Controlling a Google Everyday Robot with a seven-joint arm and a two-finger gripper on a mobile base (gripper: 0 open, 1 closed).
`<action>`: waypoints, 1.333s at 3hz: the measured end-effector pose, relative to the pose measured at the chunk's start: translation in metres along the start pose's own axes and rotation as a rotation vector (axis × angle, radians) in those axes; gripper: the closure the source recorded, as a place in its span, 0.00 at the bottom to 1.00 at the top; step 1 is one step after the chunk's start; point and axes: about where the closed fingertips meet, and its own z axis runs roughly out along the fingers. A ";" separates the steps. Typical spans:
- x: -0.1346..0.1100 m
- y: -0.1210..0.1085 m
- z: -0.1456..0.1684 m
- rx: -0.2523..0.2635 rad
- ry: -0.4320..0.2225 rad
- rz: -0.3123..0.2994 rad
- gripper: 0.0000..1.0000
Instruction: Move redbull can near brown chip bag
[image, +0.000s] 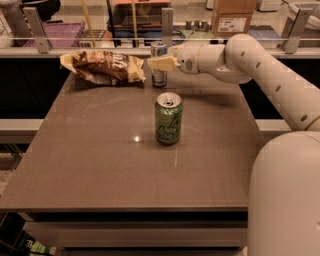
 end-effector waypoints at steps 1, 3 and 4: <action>0.005 0.001 0.004 0.033 -0.004 -0.033 1.00; 0.005 0.003 0.010 0.027 -0.005 -0.035 0.59; 0.005 0.004 0.012 0.025 -0.005 -0.035 0.34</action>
Offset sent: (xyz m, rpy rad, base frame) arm 0.0008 0.0026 -0.0046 -0.0127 -0.0324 -0.0234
